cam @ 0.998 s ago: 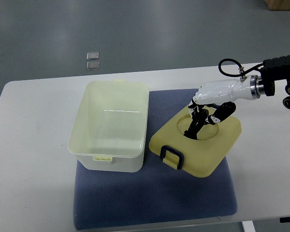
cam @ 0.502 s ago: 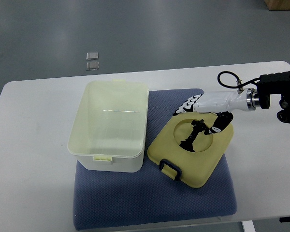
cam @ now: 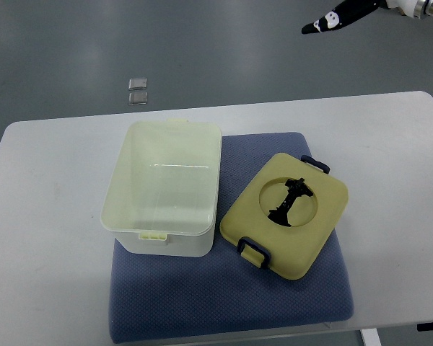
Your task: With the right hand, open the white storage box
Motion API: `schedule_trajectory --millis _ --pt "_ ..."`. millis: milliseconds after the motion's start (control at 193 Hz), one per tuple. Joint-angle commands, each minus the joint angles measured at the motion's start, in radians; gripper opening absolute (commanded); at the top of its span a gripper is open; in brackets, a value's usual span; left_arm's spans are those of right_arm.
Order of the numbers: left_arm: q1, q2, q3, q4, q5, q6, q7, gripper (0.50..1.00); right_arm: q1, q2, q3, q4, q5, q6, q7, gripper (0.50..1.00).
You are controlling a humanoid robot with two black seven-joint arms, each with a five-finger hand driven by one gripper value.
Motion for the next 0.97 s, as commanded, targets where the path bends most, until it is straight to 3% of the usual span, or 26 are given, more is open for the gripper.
schedule_trajectory --millis 0,93,212,476,651,962 --pt "0.000 0.000 -0.002 0.000 0.000 -0.002 0.000 1.000 -0.086 0.070 0.112 -0.075 0.273 -0.036 -0.039 0.932" --pt "0.000 0.000 -0.002 0.000 0.000 -0.002 0.000 1.000 -0.165 0.138 0.175 -0.129 0.457 -0.079 -0.043 0.932" --pt "0.000 0.000 -0.003 -0.003 0.002 -0.003 0.002 1.000 -0.297 0.211 0.258 -0.153 0.630 -0.073 -0.034 0.932" --pt "0.000 0.000 -0.003 -0.003 0.002 -0.002 0.002 1.000 -0.530 0.386 0.555 -0.192 0.708 -0.039 -0.033 0.934" --pt "0.000 0.000 -0.003 -0.003 0.003 -0.003 0.002 1.000 -0.593 0.401 0.615 -0.201 0.707 0.035 -0.034 0.934" --pt "0.000 0.000 -0.005 -0.013 0.003 -0.003 0.002 1.000 -0.615 0.403 0.618 -0.209 0.699 0.035 -0.027 0.934"
